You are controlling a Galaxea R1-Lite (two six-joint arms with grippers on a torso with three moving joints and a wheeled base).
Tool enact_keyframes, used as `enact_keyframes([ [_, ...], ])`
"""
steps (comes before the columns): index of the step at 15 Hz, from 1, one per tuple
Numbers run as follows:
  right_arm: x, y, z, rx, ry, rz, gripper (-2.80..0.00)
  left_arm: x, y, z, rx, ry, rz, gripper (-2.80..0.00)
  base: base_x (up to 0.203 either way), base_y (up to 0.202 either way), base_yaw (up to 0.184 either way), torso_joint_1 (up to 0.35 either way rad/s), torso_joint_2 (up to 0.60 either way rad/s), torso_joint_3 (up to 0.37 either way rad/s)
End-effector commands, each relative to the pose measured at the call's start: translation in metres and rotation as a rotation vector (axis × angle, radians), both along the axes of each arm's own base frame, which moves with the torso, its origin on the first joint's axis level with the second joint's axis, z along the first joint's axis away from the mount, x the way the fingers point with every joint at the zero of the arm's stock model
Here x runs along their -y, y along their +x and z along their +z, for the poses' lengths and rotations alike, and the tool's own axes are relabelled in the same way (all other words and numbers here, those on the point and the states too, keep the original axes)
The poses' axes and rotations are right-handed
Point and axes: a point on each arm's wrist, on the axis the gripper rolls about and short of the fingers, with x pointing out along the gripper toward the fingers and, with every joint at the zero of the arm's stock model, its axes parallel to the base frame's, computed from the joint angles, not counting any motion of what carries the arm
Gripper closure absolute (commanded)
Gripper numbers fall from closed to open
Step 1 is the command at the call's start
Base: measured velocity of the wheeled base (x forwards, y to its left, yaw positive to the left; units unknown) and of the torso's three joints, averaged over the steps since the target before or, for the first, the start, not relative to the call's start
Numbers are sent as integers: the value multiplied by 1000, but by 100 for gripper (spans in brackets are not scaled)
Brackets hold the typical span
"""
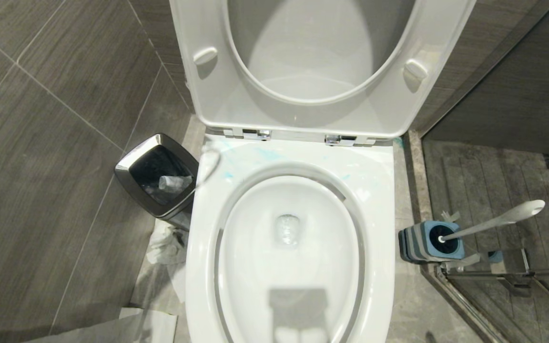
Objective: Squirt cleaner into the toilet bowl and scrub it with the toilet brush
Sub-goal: Close the toilet lid
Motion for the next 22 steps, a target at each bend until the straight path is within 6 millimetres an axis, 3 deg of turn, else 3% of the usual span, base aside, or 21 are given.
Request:
enact_keyframes([
  [1,0,1,-3,-11,0,0,0,-10,8,0,4,-5,21,0,0,0,0,0,0,0],
  [4,0,1,-3,-11,0,2,0,-45,26,0,16,-13,29,0,0,0,0,0,0,0],
  [7,0,1,-3,-11,0,2,0,-68,43,-10,-42,30,-186,0,0,0,0,0,0,0],
  [11,0,1,-3,-11,0,0,0,-62,64,-31,52,162,-428,0,0,0,0,0,0,0],
  [15,0,1,-3,-11,0,0,0,-66,97,-45,127,171,-371,0,0,0,0,0,0,0],
  [18,0,1,-3,-11,0,1,0,-70,105,-43,182,147,-265,0,0,0,0,0,0,0],
  [22,0,1,-3,-11,0,0,0,-61,100,-24,221,142,-293,0,0,0,0,0,0,0],
])
